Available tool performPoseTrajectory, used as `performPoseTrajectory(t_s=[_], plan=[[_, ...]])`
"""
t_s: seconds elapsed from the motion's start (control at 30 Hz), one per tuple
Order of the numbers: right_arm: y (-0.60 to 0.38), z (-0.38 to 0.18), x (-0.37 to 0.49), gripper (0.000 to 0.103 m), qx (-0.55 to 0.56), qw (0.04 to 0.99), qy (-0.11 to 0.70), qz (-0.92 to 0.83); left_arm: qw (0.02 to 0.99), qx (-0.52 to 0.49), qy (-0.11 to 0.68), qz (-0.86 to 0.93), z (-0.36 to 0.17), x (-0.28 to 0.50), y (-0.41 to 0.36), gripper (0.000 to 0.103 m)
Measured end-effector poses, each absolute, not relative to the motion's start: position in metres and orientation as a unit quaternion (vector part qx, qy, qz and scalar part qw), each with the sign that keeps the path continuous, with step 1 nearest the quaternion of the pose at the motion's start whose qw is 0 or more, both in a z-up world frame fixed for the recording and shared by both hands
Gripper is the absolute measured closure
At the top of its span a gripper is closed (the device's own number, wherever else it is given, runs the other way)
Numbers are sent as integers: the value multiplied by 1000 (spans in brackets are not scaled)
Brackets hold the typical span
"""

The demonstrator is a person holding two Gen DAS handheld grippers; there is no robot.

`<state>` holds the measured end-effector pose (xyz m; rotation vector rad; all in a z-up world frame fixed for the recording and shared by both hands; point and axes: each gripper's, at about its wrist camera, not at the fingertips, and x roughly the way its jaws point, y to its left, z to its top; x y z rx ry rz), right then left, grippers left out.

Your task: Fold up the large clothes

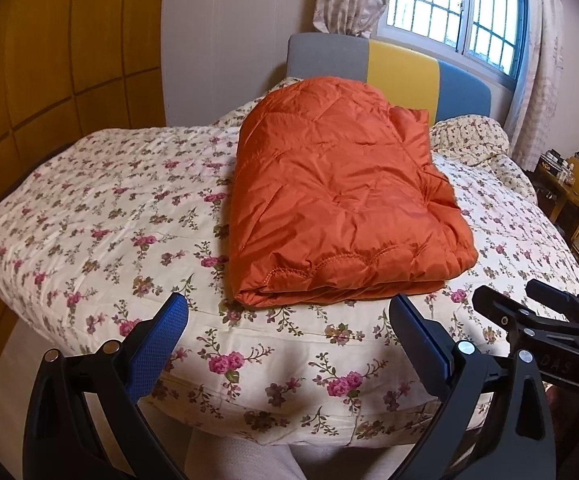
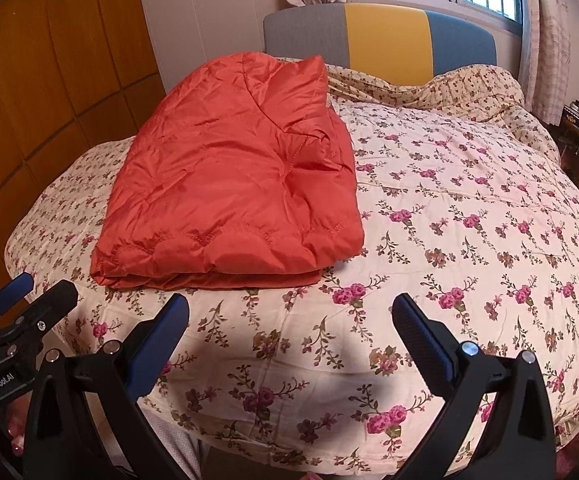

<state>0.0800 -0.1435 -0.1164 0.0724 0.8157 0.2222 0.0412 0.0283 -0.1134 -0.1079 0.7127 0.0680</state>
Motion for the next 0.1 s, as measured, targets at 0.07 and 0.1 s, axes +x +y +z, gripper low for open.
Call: performPoseTrajectory(t_s=[0.07, 0.1], plan=[[-146, -119, 86, 2, 38, 910, 400, 102, 934, -49, 353, 39, -115, 46, 30, 3], [-148, -120, 89, 2, 40, 910, 401, 98, 933, -48, 353, 44, -116, 48, 32, 3]])
